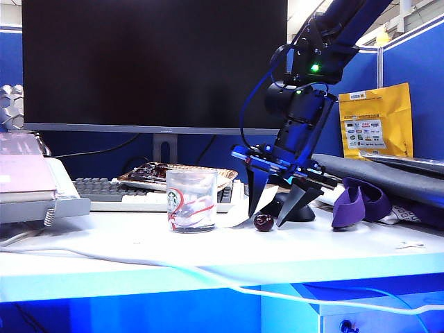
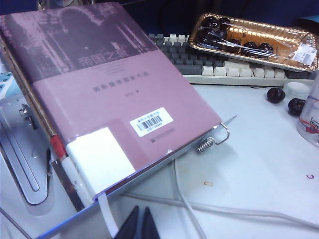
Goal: Pick up the cherry on the right side of the glass and put it inside the glass.
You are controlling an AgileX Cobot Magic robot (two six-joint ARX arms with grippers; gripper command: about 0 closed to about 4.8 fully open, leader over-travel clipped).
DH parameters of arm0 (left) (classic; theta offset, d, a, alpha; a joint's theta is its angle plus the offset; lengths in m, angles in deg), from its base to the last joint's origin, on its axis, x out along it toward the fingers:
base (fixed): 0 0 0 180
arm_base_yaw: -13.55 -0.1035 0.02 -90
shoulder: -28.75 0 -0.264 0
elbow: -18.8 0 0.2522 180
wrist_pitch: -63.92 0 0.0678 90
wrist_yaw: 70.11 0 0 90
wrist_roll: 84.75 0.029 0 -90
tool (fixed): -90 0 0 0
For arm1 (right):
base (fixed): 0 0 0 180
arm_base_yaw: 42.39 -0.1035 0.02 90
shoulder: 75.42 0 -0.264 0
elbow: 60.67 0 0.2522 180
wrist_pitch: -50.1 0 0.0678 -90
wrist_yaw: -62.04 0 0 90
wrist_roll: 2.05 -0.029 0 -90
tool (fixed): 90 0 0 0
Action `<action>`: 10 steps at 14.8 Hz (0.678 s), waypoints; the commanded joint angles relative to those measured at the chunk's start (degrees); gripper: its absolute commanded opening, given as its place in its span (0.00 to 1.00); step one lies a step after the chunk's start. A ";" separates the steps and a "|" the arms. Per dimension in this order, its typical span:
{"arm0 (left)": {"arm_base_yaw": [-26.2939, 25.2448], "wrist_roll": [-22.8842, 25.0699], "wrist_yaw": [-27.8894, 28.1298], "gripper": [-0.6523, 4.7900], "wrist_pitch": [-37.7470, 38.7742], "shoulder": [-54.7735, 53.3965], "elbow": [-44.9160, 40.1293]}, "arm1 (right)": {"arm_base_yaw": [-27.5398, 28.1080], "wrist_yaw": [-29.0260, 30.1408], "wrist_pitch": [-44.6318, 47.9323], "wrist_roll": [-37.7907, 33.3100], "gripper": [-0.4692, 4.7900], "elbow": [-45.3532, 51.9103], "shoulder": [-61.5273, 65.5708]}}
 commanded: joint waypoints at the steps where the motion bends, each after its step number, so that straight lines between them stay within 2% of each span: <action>1: -0.04 0.24 -0.24 0.11 0.68 0.17 -0.02 | -0.07 0.02 0.61 -0.17 0.58 -0.13 -0.04; 2: -0.04 0.24 -0.22 0.11 0.70 0.17 -0.02 | -0.07 0.02 0.55 -0.17 0.45 -0.13 0.07; 3: -0.04 0.24 -0.22 0.11 0.70 0.17 -0.02 | -0.07 0.02 0.52 -0.15 0.37 -0.13 0.07; 9: -0.04 0.24 -0.22 0.11 0.70 0.17 -0.02 | -0.07 0.09 1.38 -0.17 0.35 -0.20 0.02; 10: -0.04 0.24 -0.24 0.11 0.70 0.17 -0.02 | -0.07 0.09 1.44 -0.15 0.28 -0.20 0.02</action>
